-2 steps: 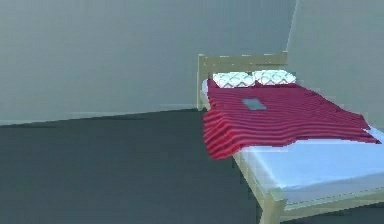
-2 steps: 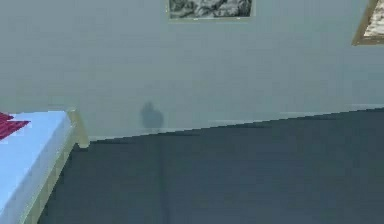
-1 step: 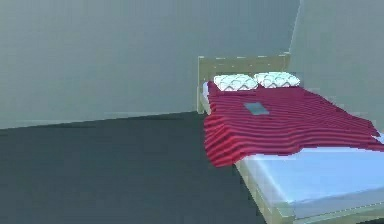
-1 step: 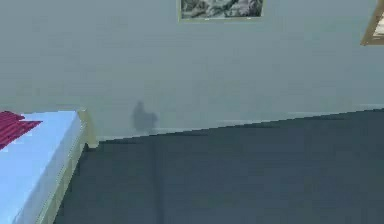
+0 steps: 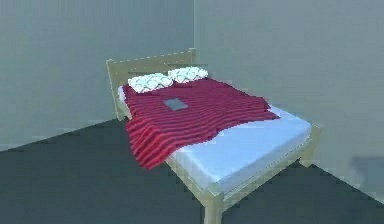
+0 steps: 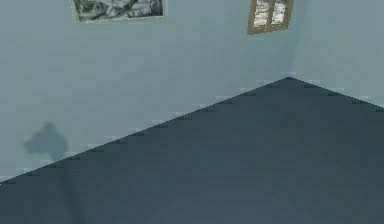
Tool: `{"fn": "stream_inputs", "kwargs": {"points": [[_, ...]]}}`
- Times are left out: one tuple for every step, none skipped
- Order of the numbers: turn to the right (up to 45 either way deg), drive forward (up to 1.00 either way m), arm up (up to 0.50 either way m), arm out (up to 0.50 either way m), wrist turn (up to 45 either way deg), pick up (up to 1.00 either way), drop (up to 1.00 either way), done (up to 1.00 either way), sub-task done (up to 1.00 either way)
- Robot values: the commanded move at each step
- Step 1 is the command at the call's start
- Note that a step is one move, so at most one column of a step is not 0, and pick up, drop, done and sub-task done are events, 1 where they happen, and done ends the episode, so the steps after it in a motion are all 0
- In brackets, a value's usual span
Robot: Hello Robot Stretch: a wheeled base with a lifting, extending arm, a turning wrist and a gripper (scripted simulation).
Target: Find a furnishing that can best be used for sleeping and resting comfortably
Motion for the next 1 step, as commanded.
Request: {"fn": "stream_inputs", "kwargs": {"points": [[0.0, 0.0, 0.0, 0.0, 0.0, 0.0, 0.0, 1.0, 0.0]]}}
